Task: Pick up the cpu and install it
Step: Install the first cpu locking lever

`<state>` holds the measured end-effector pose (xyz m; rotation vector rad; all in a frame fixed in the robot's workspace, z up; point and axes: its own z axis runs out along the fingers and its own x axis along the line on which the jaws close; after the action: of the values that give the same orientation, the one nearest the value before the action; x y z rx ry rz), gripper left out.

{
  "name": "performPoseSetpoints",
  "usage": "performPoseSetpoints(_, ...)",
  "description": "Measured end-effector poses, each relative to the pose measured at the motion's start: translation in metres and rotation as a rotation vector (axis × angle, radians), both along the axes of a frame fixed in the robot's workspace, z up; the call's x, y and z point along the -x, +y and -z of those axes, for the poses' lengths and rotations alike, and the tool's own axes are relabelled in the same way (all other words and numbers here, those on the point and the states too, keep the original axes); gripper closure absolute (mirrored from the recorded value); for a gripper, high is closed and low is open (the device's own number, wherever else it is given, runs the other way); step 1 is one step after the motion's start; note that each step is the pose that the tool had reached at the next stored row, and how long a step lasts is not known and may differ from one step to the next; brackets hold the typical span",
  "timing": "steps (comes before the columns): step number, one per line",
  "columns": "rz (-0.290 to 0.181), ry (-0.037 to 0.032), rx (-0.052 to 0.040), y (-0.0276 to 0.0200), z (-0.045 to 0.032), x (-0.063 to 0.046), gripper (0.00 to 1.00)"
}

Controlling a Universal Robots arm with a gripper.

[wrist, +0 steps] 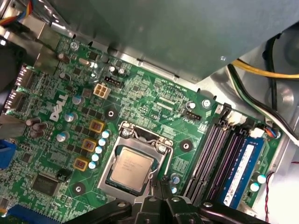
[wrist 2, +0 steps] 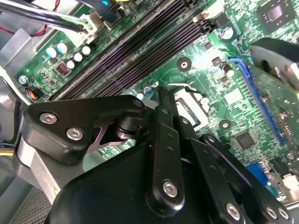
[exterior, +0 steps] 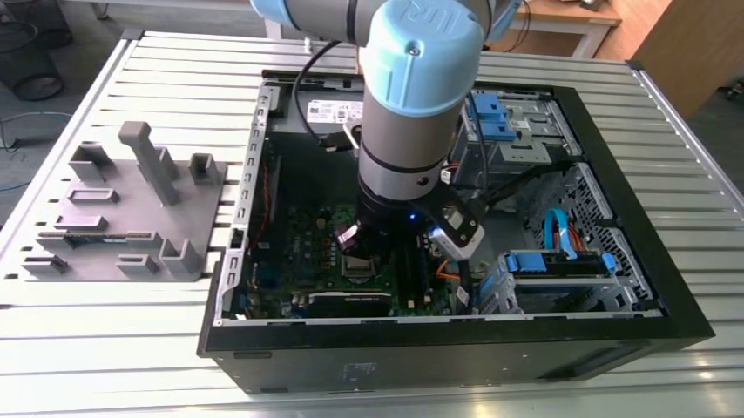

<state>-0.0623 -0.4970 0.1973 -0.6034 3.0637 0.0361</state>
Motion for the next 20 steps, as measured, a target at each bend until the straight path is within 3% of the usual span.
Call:
performPoseSetpoints(9,0.0,0.0001,0.0001,-0.0096,0.0029,0.0,0.89)
performPoseSetpoints(20,0.0,0.0001,0.0003,-0.0125,0.0067,-0.001,0.89)
